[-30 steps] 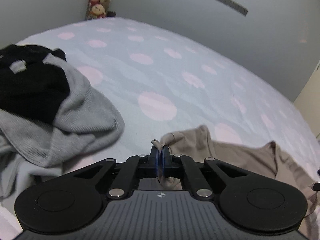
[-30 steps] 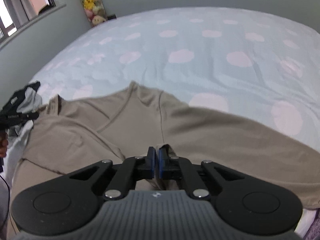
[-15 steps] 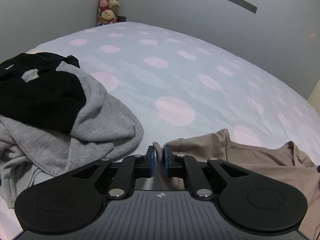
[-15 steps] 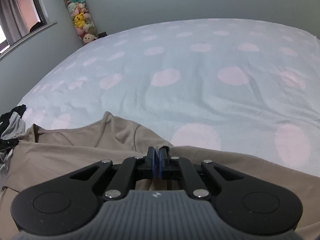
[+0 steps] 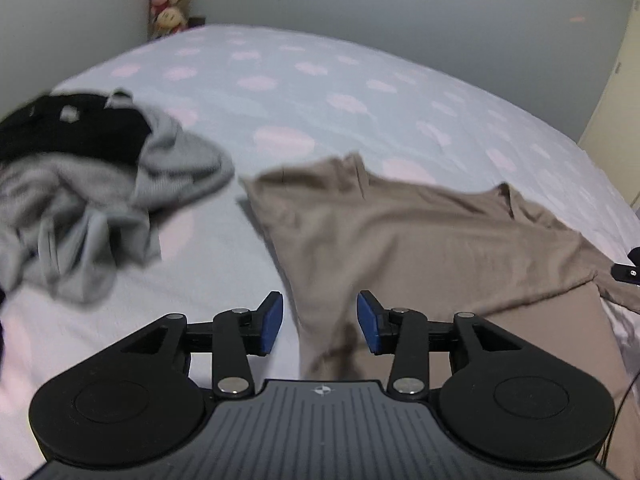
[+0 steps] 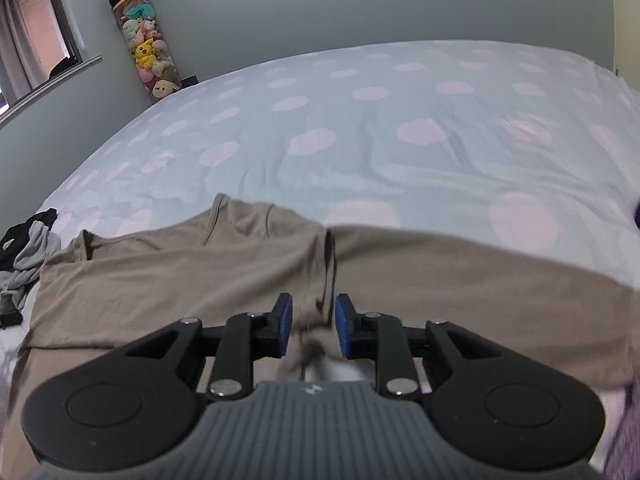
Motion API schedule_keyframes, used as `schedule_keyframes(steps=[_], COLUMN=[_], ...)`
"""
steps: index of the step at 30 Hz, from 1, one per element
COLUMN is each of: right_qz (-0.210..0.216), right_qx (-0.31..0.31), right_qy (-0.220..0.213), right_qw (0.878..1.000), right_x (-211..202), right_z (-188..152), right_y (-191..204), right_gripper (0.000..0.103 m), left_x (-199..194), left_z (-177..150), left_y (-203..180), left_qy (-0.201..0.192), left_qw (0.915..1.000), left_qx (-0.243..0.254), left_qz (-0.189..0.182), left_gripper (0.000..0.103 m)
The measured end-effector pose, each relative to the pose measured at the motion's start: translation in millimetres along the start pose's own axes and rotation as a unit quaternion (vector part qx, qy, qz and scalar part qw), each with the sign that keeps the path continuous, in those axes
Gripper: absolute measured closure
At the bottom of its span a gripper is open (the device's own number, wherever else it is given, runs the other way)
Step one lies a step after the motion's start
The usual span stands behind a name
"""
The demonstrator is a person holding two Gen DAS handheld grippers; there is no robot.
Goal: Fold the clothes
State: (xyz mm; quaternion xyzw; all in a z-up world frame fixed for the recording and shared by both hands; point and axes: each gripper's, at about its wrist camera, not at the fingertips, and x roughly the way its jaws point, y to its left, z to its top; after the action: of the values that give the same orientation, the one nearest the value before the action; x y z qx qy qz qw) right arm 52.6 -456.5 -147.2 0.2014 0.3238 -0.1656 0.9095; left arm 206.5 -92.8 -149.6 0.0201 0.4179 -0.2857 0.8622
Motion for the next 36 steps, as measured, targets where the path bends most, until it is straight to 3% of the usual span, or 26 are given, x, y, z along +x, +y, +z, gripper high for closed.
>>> schedule_keyframes(steps=[2,4,8,12,17,19,22,27,30,36], right_qz=[0.002,0.002,-0.005,-0.039,-0.076,-0.103,-0.151,-0.207,-0.237,-0.247], right_qx=[0.013,0.016,0.009,0.011,0.050,0.063,0.085,0.134,0.144,0.199], right_qy=[0.003,0.006,0.010,0.015,0.016,0.002,-0.015,-0.012,0.005,0.024], right_qw=[1.000,1.000,1.000,0.999,0.996,0.993,0.985,0.969,0.961,0.948], right_x=[-6.7,-11.6,-21.6,-33.0,-57.4,-78.6,-110.3,-138.8,-134.5,-113.9], right_z=[-6.5,-11.0,-15.1,-11.0,7.1,21.2,43.1,57.6,52.5,31.2], right_y=[-5.0,-6.8,-10.3,-25.2,-71.7,-95.6,-134.6,-191.9,-216.9,-256.2], right_gripper=[0.072,0.072,0.072,0.072,0.072,0.070,0.069,0.067,0.062,0.062], left_x=[7.3,11.1,-0.2,7.6,9.5,5.0,-4.6,-11.6,-10.5,-9.3], left_z=[-5.6,-9.2,-6.5,-9.0,-7.4,-4.1,1.3,7.5,6.4,2.4], left_y=[3.5,7.0,8.7,9.2,7.3,6.6,7.8,12.2,12.5,17.6], left_qy=[0.014,0.017,-0.007,0.013,0.011,0.004,-0.018,-0.035,-0.032,-0.026], left_qw=[0.9996,0.9990,0.9988,0.9990,0.9988,0.9988,0.9982,0.9969,0.9969,0.9959], left_qx=[-0.024,-0.040,-0.048,-0.041,-0.047,-0.044,-0.048,-0.063,-0.062,-0.072], left_qz=[-0.007,-0.015,-0.003,0.009,0.014,0.018,0.032,0.032,0.037,0.048], left_gripper=[0.071,0.098,0.100,0.100,0.095,0.076,0.062,0.061,0.061,0.061])
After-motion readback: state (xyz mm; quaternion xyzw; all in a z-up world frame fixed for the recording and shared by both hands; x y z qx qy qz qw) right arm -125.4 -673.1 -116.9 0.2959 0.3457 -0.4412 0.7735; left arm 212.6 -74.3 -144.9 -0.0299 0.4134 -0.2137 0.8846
